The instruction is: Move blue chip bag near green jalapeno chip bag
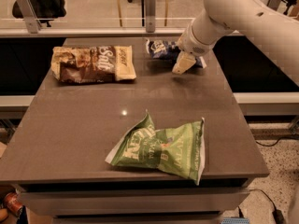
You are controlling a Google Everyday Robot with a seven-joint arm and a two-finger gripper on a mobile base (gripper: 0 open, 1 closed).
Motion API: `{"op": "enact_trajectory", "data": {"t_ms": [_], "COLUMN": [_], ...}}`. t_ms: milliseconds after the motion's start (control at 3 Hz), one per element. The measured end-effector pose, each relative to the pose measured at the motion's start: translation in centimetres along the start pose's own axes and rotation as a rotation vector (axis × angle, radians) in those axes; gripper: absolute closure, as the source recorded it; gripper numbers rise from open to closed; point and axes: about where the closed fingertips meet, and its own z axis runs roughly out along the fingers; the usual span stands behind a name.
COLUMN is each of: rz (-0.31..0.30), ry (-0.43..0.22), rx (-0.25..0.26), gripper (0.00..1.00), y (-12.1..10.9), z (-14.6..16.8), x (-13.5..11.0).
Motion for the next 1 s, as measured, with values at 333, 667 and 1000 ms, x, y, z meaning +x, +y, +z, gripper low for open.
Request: {"op": "enact_trajectory", "data": {"t_ms": [333, 667, 1000], "rz": [0.001, -0.01, -0.03], "ry": [-0.035, -0.074, -0.102], "rx": [-0.027, -0.053, -0.068], "gripper": [0.66, 0.9, 1.0], "y": [-0.08, -0.32, -0.9], "z": [0.17, -0.04, -0.76], "x": [0.15, 0.04, -0.2]}}
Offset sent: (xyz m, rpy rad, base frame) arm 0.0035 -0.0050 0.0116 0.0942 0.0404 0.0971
